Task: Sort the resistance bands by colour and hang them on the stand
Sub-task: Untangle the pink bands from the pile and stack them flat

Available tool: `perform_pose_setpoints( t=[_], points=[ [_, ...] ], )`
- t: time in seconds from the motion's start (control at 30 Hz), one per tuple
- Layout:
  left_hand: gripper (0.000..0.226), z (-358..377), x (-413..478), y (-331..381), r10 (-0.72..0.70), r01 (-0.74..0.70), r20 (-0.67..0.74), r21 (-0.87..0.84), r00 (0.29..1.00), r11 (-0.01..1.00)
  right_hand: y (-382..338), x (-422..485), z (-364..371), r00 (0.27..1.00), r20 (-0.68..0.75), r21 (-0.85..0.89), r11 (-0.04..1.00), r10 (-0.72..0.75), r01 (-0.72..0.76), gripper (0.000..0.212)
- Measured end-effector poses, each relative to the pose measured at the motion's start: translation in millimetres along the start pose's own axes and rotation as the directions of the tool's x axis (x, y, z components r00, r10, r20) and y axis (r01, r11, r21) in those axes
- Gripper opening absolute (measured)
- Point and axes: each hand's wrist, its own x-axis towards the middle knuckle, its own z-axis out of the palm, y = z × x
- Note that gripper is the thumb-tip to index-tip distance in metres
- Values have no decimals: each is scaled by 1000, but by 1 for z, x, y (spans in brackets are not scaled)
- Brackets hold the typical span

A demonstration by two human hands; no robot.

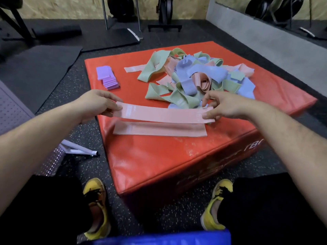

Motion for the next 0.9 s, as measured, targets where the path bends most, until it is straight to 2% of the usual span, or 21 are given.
perform_pose_setpoints(
  t=[0.2, 0.5, 0.73, 0.83, 0.9],
  points=[
    [17, 4, -9, -14, -27, 27, 1, 145, 1000, 989, 3, -5, 19, 1000, 4, -165, 986, 12, -11, 13],
    [14, 17, -12, -36, -24, 24, -3, 271, 1000, 962, 5, -1, 36, 999, -18, -368, 929, 34, -38, 12],
    [19, 19, -12, -40, -4, 10, -21, 278, 1000, 960, 9, 3, 42, 999, -15, -383, 922, 51, -53, 16],
    [17, 17, -13, -40, 3, 0, -11, 289, 1000, 957, 11, 5, 41, 1000, -5, -450, 893, 5, -7, 15],
    [13, 19, -14, -38, 27, -20, -14, 369, 1000, 929, 11, 6, 43, 999, -2, -560, 827, -53, 42, 15]
  ],
)
